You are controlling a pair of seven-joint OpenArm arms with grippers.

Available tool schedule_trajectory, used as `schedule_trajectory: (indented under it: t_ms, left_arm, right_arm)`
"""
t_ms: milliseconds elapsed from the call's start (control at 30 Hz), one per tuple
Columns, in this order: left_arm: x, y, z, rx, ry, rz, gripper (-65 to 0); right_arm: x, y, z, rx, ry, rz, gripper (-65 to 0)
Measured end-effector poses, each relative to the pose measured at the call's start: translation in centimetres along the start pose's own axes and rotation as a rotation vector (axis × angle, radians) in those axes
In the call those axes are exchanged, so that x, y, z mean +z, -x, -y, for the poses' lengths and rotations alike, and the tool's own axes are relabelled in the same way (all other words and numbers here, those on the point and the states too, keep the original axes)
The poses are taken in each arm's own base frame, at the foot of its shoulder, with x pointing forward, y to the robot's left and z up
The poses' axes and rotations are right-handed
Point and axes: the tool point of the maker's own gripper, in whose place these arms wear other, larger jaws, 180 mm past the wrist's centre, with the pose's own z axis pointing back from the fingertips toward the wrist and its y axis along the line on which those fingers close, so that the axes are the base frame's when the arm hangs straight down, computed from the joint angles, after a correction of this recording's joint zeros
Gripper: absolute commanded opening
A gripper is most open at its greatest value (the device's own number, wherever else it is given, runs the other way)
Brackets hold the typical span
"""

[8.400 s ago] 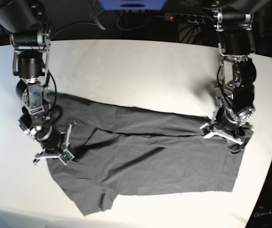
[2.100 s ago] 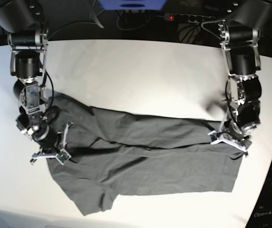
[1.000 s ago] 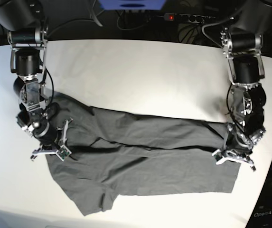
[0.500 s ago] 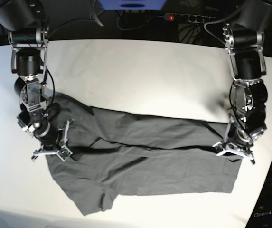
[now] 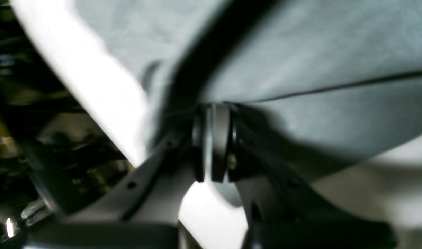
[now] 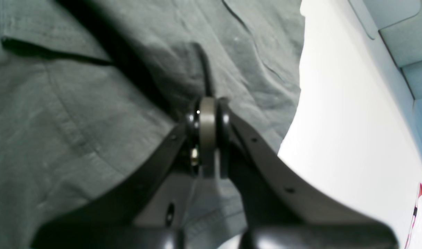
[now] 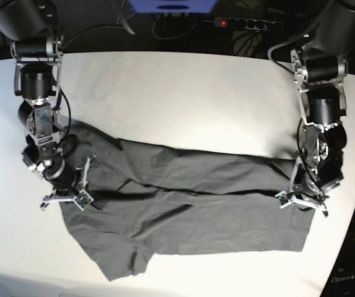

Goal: Fold the T-shirt properly

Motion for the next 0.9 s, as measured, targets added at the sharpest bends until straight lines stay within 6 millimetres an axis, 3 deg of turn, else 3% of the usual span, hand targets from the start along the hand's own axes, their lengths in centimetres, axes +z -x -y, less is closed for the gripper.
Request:
schedule_trajectory:
  t_ms: [67,133,233,333,600,800,900]
  left_arm:
    - [-1.1,0.3,-1.6,0.041,-0.106,-0.021,-62.5]
    - [-1.1,-0.6,-5.0,0.101,-0.262,-0.01,-62.5]
    - [0.5,-3.4,-10.1,0.189,-0.48,0.098,-62.4]
    - [1.9,-4.0,-12.3,0.227,-0.573,0.121,-62.4]
    - [2.1,-2.9,-11.9,0.232,-0.518,0.081,-62.5]
    - [2.0,-0.8,-6.5,0.146,-0.37,0.063,-62.5]
    - [1.9,-0.9,-4.2,0.132,-0.312,0.069,-62.5]
  right_arm:
    - [-0.1,0.1,-0.1,0.004,-0.002,-0.007,-64.6]
    - [0.0,-0.1,-0.1,-0.001,-0.002,0.003,-64.6]
    - [-0.1,-0.1,-0.1,-0.001,-0.002,0.002,-64.6]
    - [0.0,0.0,-0.1,-0.001,-0.001,-0.002,-64.6]
    - [0.0,0.1,0.0,0.001,0.0,-0.004,-64.7]
    - [0.0,0.1,0.2,0.003,0.001,-0.005,-64.4]
    - [0.0,-0.1,0.4,0.004,0.006,-0.001,-64.4]
